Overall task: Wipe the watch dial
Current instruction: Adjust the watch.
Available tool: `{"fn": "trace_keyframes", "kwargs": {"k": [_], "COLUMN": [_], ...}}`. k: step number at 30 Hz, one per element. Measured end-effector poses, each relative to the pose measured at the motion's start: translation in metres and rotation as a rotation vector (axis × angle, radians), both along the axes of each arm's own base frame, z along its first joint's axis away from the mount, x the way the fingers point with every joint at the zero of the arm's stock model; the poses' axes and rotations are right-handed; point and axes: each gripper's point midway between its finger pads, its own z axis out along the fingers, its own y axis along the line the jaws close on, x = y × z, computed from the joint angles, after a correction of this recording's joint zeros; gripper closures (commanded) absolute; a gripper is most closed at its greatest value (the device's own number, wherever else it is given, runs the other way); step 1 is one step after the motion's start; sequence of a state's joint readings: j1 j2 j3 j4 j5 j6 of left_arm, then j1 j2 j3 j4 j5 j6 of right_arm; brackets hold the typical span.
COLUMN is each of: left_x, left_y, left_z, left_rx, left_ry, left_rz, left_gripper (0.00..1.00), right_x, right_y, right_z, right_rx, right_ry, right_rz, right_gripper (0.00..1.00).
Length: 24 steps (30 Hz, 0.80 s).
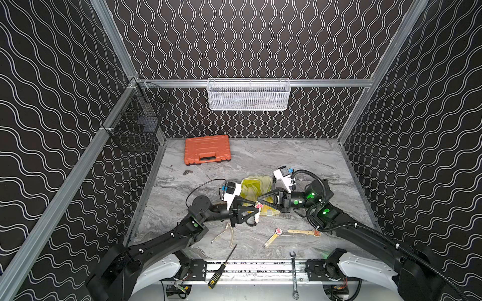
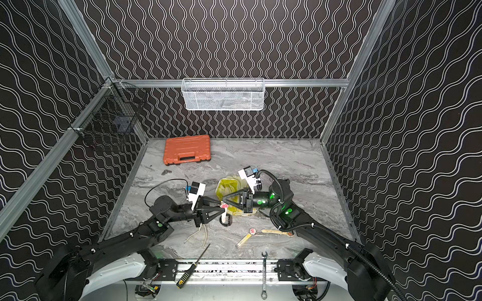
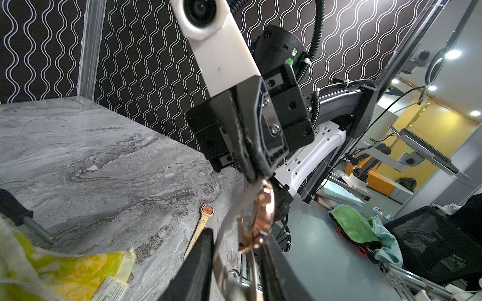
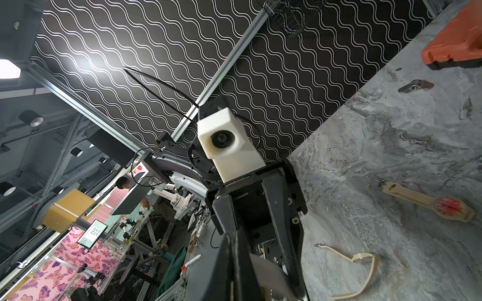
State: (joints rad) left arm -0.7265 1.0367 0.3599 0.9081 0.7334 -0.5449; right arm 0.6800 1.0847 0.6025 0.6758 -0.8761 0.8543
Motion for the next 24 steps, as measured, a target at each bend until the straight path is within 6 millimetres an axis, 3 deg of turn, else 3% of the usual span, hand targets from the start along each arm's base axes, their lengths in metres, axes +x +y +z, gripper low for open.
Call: {"fn": "trace_keyframes", "kwargs": {"k": [12, 24], "left_x": [-0.006, -0.006], "left_y": [-0.003, -0.010], "left_z": [0.004, -0.003], "left_rx": [0.000, 0.033], "left_ry": [-0.047, -0.048], "left_rz": [-0.002, 0.000], "left_gripper": [0.74, 0.70], "right_x": [0.000, 0.005], "right_y": [0.001, 0.004], "right_z": [0.004, -0.001], "right_rx": [0.024, 0.019], "right_ry": [0.021, 0.063], "right_rz": [-0.011, -0.029], "right_gripper": [1.00, 1.00]}}
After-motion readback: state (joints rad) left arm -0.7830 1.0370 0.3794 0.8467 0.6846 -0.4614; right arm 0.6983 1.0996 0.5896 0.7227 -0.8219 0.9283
